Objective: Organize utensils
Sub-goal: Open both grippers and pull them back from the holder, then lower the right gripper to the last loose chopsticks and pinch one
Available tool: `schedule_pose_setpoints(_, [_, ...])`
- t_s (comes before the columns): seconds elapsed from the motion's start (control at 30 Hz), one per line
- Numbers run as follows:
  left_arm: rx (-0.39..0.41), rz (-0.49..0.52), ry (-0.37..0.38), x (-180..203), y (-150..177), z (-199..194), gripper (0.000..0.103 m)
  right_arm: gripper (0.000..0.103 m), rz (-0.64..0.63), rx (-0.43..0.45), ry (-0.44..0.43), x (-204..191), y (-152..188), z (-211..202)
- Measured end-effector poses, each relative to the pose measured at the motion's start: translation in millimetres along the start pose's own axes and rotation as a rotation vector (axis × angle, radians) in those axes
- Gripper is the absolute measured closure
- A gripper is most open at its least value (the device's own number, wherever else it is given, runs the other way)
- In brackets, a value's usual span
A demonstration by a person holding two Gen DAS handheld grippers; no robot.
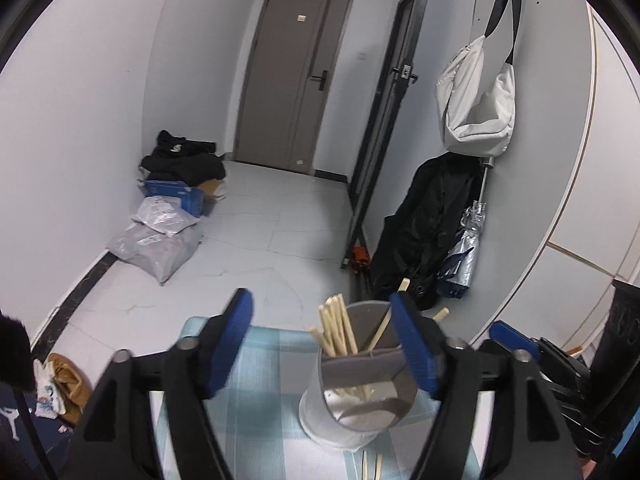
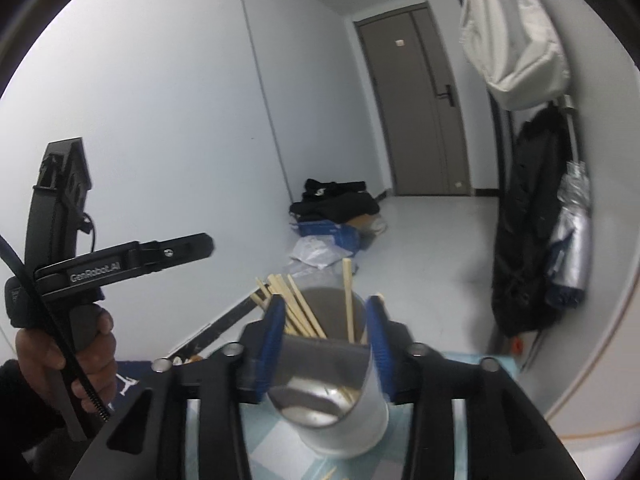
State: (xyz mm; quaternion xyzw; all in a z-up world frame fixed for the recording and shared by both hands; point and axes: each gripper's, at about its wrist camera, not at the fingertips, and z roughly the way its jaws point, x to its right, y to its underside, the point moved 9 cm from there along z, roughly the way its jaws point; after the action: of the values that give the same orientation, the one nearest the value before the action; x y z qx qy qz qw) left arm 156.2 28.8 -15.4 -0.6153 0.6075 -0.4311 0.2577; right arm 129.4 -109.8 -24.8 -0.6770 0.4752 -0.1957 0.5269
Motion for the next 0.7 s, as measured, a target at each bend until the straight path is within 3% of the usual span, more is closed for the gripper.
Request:
schedule_pose_setpoints(0.2, [-0.003, -0.017, -0.032, 1.2, 13.8, -18.3, 0.026, 0.049, 0.024, -0.017, 0.022, -4.3, 14.9, -20.6])
schedule_pose_setpoints(0.5, [0.008, -0.024, -0.065, 3.1, 37.3, -31.9, 0.012, 0.032, 0.043, -0.069, 0.057, -10.4, 56.1, -39.7])
schedule_pose_setpoints(0.7, [-0.013, -0.032, -0.096, -3.1, 64.1, -24.6, 0.007, 0.031, 0.079, -0.161, 0.091, -1.9, 91.0, -34.2])
